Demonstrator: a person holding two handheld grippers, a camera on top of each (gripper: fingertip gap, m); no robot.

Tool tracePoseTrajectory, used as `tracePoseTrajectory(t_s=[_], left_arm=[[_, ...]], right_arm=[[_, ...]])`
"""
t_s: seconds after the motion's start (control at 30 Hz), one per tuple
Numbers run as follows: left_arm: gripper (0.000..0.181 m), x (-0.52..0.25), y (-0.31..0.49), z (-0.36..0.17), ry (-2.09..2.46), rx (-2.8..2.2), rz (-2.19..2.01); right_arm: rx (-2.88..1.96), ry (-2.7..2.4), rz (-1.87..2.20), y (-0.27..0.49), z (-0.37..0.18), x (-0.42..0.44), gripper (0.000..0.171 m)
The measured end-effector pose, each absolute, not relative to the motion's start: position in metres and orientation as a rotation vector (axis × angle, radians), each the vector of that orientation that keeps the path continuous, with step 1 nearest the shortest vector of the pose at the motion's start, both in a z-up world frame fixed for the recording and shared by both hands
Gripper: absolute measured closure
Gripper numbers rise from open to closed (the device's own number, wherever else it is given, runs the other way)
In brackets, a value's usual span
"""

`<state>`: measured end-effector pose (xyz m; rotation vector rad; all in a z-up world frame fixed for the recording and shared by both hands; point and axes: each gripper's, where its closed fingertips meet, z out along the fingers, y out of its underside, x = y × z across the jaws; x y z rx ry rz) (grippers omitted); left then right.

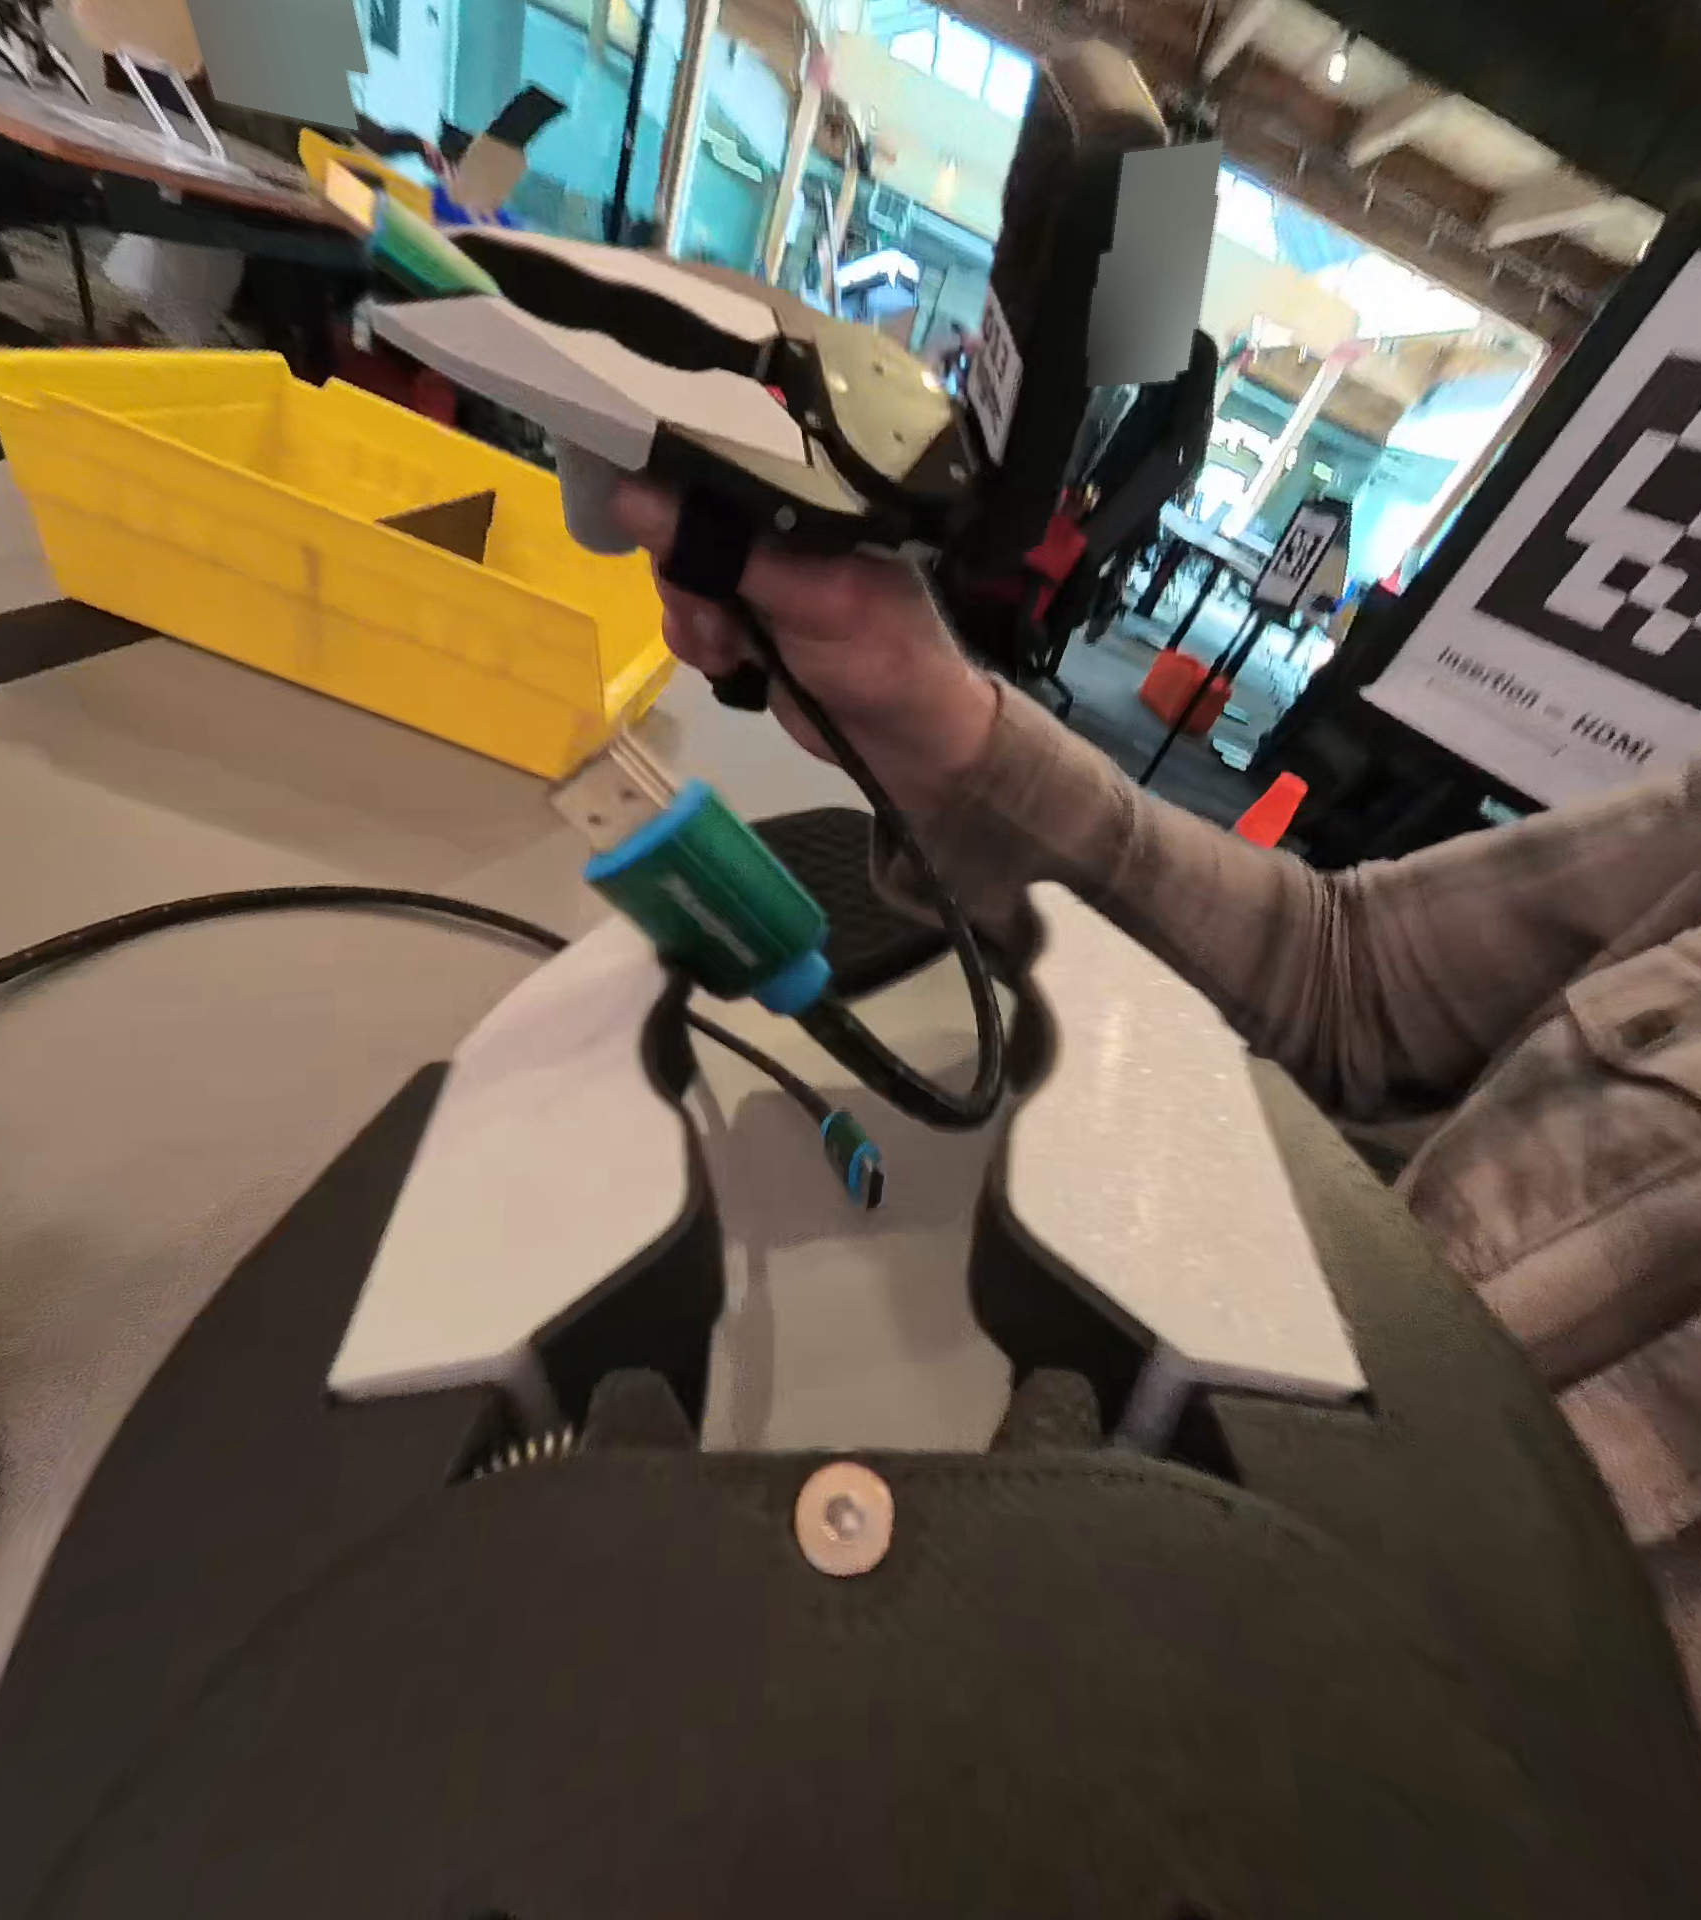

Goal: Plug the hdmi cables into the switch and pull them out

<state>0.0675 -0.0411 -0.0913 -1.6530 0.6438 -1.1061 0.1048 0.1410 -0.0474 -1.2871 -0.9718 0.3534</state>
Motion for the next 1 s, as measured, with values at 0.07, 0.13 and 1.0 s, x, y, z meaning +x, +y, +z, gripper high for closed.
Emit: tracePoseTrajectory(t_s=[0.07, 0.13, 1.0], left_arm=[[0.162, 0.075, -0.045, -0.085, 0.641, -1.589, -1.160], [0.172, 0.081, -0.047, -0.084, 0.667, -1.568, -1.141], [0.178, 0.071, -0.012, 0.034, 0.988, -1.336, -0.886]], right_arm=[[-1.268, -0.978, 0.345, 0.136, -0.042, 0.100, 0.153], [-1.252, -0.970, 0.350, 0.133, -0.036, 0.098, 0.153], [-1.355, -1.212, 0.515, 0.066, -0.004, 0.142, 0.023]])
